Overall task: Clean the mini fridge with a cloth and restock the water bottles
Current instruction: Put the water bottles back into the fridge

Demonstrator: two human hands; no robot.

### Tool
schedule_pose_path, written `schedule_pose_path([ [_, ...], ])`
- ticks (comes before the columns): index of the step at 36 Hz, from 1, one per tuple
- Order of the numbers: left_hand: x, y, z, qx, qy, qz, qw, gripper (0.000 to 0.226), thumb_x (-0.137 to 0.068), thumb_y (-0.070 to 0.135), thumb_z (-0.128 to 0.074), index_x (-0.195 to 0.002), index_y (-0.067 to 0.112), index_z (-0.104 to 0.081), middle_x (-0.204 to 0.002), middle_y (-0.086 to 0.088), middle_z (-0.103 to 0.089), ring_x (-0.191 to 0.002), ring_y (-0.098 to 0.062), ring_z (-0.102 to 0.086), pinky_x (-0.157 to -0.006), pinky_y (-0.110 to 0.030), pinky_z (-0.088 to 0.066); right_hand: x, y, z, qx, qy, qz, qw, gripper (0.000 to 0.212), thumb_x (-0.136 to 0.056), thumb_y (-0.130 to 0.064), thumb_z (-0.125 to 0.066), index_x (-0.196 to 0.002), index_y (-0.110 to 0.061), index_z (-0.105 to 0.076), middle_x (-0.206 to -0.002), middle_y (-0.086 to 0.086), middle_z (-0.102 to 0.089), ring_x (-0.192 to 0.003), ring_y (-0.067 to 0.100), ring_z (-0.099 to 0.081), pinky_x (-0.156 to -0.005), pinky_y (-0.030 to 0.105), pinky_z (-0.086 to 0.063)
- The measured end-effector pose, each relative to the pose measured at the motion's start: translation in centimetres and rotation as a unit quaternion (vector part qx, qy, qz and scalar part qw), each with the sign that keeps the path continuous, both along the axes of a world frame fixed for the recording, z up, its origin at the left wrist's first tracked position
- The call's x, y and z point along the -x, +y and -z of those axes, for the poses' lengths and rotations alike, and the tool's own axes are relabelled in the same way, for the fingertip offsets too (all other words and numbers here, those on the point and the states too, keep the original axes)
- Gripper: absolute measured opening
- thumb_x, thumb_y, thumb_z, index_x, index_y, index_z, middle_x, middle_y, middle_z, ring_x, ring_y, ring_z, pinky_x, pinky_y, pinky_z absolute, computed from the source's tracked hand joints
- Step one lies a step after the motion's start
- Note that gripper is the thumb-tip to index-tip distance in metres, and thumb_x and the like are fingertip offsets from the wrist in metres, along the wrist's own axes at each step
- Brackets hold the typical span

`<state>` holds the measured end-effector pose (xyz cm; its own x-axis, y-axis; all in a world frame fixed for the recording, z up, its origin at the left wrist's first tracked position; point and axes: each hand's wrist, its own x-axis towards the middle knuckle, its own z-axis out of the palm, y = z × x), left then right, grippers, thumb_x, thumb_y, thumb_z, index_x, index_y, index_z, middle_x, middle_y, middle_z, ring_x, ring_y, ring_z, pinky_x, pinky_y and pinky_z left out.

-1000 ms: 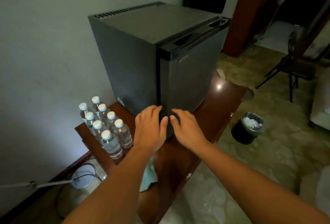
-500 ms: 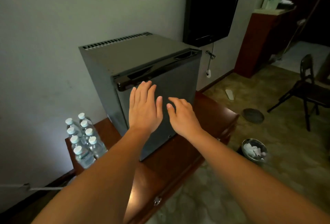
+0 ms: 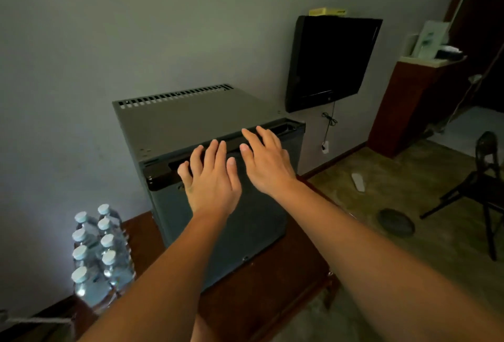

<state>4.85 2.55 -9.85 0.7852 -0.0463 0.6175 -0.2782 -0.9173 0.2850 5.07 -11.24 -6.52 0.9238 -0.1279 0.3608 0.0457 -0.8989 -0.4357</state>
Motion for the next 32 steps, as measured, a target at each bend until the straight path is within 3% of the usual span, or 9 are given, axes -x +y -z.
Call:
schedule_pose_path([
  [4, 0.2, -0.7, -0.1, 0.016, -0.015, -0.022, 1.0, 0.053, -0.106, 0.042, -0.026, -0.142, 0.02, -0.058, -0.149, 0.004, -0.055, -0.141, -0.024, -0.038, -0.109, -0.045, -0.017, -0.8, -0.5, 1.8, 0.007, -0.006, -0.001, 1.0, 0.052, -0.105, -0.055, -0.02, -0.154, -0.039, -0.027, -0.167, -0.004, -0.016, -0.154, 0.015, 0.001, -0.117, 0.056, -0.021],
  [12, 0.6, -0.9, -0.4, 0.011, -0.038, -0.068, 0.997, 0.048, -0.107, 0.042, -0.031, -0.133, 0.022, -0.067, -0.139, 0.006, -0.063, -0.135, -0.023, -0.045, -0.108, -0.045, -0.027, -1.1, -0.6, 3.1, 0.004, -0.066, -0.014, 0.998, 0.056, -0.1, -0.061, -0.015, -0.147, -0.037, -0.035, -0.159, 0.003, -0.027, -0.152, 0.023, -0.007, -0.109, 0.058, -0.031],
  [21, 4.0, -2.3, -1.4, -0.012, -0.027, -0.106, 0.994, 0.049, -0.106, 0.046, -0.028, -0.136, 0.029, -0.063, -0.136, 0.013, -0.062, -0.128, -0.02, -0.044, -0.1, -0.041, -0.031, 0.6, -2.7, 2.4, 0.023, -0.064, -0.074, 0.995, 0.056, -0.1, -0.061, -0.014, -0.145, -0.037, -0.037, -0.154, 0.005, -0.033, -0.148, 0.024, -0.016, -0.106, 0.054, -0.032],
  [28, 10.4, -5.9, -3.4, -0.067, 0.06, -0.148, 0.985, 0.056, -0.107, 0.05, -0.017, -0.147, 0.03, -0.051, -0.149, 0.011, -0.053, -0.134, -0.023, -0.042, -0.104, -0.043, -0.032, 3.7, -6.9, 1.7, 0.004, -0.023, -0.16, 0.987, 0.053, -0.103, -0.059, -0.013, -0.151, -0.041, -0.029, -0.164, -0.001, -0.021, -0.155, 0.018, -0.002, -0.114, 0.056, -0.026],
  [32, 14.3, -6.3, -6.4, -0.13, 0.047, -0.11, 0.984, 0.048, -0.108, 0.044, -0.024, -0.132, 0.025, -0.06, -0.129, 0.003, -0.068, -0.117, -0.023, -0.062, -0.096, -0.04, -0.041, 6.2, -8.4, 0.2, 0.026, 0.015, -0.182, 0.983, 0.058, -0.102, -0.062, -0.01, -0.156, -0.041, -0.021, -0.168, -0.001, -0.013, -0.156, 0.018, 0.003, -0.117, 0.054, -0.02],
])
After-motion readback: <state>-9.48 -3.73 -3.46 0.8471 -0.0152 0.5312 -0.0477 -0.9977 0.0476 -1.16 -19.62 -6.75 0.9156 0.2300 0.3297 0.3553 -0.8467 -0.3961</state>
